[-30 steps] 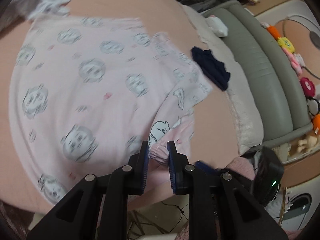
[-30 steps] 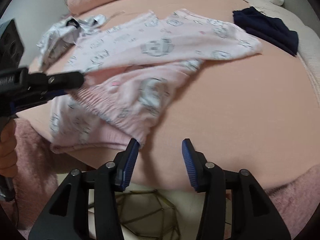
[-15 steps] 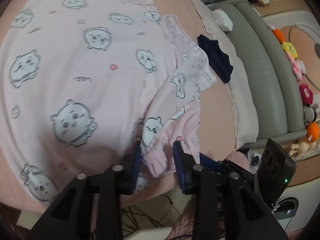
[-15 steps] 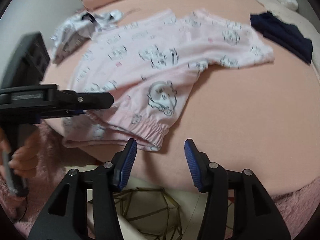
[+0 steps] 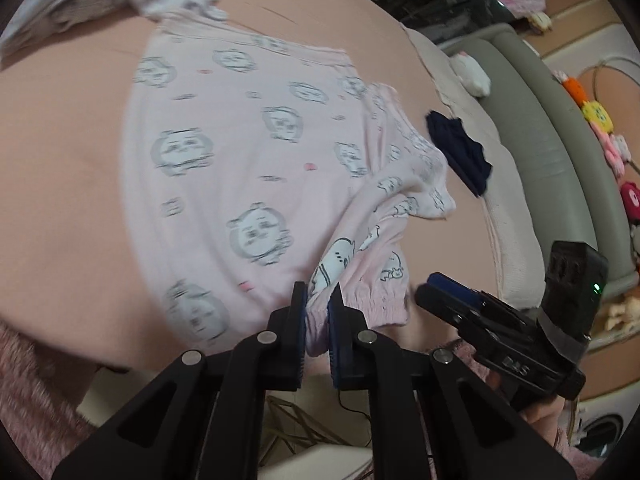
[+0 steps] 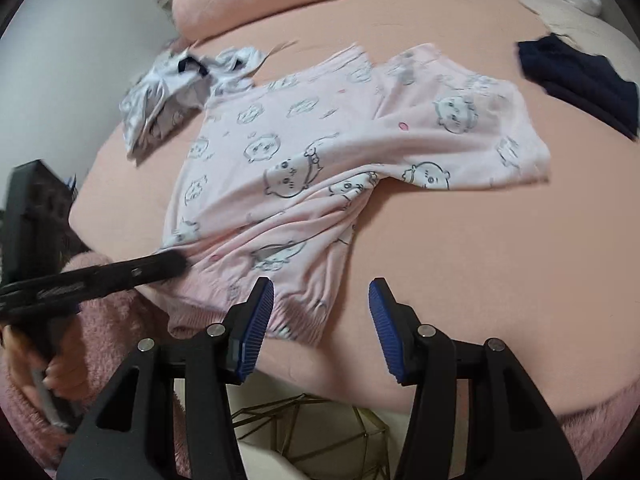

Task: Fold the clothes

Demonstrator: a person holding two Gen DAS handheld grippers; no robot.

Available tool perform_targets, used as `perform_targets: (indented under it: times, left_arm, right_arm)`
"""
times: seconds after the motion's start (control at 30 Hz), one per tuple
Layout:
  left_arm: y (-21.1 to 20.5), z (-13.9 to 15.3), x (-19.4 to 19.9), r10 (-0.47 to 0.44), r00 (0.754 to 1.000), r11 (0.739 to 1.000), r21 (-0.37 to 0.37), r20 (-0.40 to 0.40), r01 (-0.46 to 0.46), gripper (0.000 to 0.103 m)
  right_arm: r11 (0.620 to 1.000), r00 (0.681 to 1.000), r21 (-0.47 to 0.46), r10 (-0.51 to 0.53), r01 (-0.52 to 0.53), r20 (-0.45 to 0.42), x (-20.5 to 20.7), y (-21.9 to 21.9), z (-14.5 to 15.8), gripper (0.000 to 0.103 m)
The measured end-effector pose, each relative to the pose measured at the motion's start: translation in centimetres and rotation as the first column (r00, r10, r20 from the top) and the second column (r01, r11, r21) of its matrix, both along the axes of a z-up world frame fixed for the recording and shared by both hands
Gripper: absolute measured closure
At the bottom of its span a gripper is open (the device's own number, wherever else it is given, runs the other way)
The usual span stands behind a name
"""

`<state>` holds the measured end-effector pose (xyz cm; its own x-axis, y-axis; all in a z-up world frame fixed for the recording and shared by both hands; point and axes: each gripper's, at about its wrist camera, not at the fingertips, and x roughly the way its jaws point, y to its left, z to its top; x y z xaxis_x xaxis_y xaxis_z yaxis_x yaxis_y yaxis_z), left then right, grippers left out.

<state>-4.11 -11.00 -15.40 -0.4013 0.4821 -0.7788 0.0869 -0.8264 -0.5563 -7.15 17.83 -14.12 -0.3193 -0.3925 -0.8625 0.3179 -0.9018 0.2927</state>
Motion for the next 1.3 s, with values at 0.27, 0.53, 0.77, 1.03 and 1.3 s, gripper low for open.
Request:
perform_targets:
  times: [0.27,0.53,0.77,1.03,1.3]
  left_arm:
    - [-2.7,-0.5,2.2,0.073,0.997,0.997,0.011,0.03,-0.074,0.094]
    - [-2.7,-3.3,1.1,0.078,0.992,0.987,0.136,0.1,-0.091,0.094]
    - [-0.7,0.4,-1.5,0.039,0.999,0.987,0.158,0.004,-0.039,0.094]
    - [0.7,2.5,-2.1,0.021,0.998,0.981,0.192,-0.056,-0.01,0.094]
    - [0.4,2.3,-1.8,0.057,0.997,0.979,0.201,-0.058,-0.044,0.094]
  right_arm:
    - [0.997,0.998,0.033,0.069,-0.07,0.012,-0.6,-3.2,-1.3,0.052]
    - [0.999,1.0,-0.041,0.015,-0.015,0.018,-0.4,-0.3,-0.1,0.052]
    - [0.981,0.981,-0.024,0.195,-0.195,0.019,2.4,-2.7,-0.4,0.052]
    - [0.994,0.995,0.045,0.097,-0.095,-0.024,1.9,-3.0,-1.7,0.05]
    - [0.985,0.988,0.1,0.149,-0.144,-0.042,3.3,-3.1,-1.9,0.05]
